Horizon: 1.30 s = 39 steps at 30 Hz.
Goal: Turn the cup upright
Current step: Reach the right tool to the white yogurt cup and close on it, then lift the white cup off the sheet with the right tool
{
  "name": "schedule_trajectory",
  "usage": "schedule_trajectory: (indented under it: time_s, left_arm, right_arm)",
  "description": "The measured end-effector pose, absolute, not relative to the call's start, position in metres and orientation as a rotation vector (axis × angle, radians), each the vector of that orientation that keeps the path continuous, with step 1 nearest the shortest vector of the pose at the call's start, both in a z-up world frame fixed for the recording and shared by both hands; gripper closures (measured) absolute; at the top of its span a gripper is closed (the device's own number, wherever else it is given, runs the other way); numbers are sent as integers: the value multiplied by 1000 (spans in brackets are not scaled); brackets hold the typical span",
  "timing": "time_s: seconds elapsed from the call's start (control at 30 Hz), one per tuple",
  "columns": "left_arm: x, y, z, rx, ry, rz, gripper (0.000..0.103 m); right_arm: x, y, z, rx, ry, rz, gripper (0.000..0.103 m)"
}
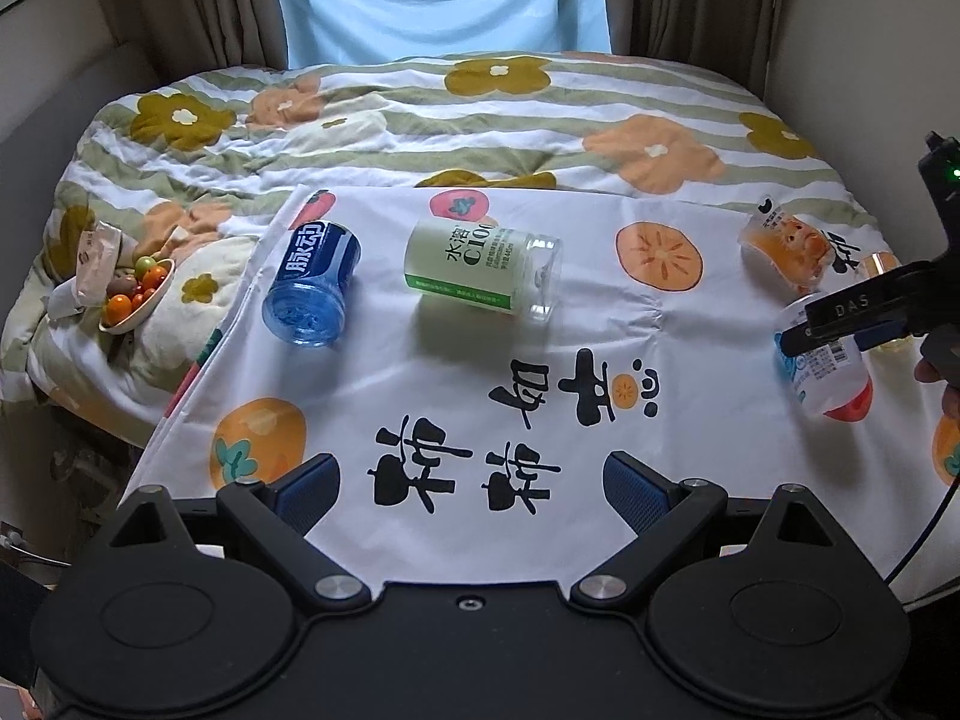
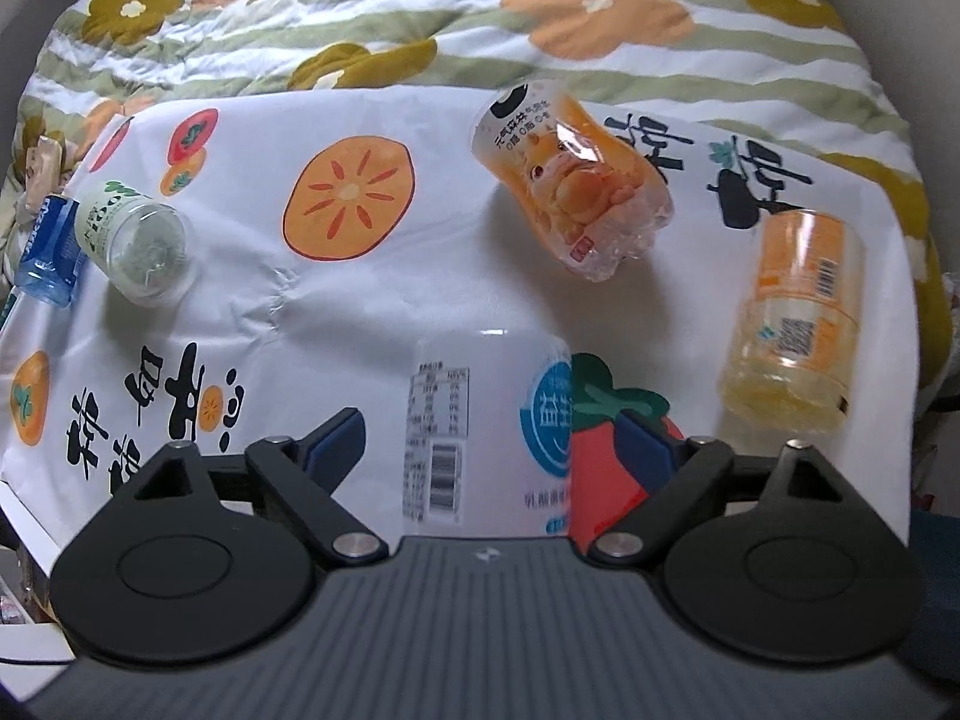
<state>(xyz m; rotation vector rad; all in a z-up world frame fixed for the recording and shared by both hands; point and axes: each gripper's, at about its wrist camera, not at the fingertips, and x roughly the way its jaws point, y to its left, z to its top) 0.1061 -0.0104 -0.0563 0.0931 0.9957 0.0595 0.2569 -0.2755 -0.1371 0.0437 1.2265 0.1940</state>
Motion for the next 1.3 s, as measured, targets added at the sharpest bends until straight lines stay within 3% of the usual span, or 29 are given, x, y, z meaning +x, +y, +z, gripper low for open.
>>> schedule_trajectory:
  time_s: [0.23, 0.37, 0.83, 1.3]
  left_arm:
    - [113, -12, -58, 98, 1001, 63, 6]
    - [114, -9, -58, 99, 999, 67, 6]
    - [108, 1, -55, 91, 993, 57, 6]
    - [90, 14, -48, 90, 979, 10, 6]
  right_arm:
    - [263, -273, -145, 47, 1257, 199, 9]
    - [263, -271, -148, 45, 1274, 201, 26]
    - [246, -261, -135, 88, 1258, 199, 29]
    - [173, -226, -130, 189, 1282, 143, 29]
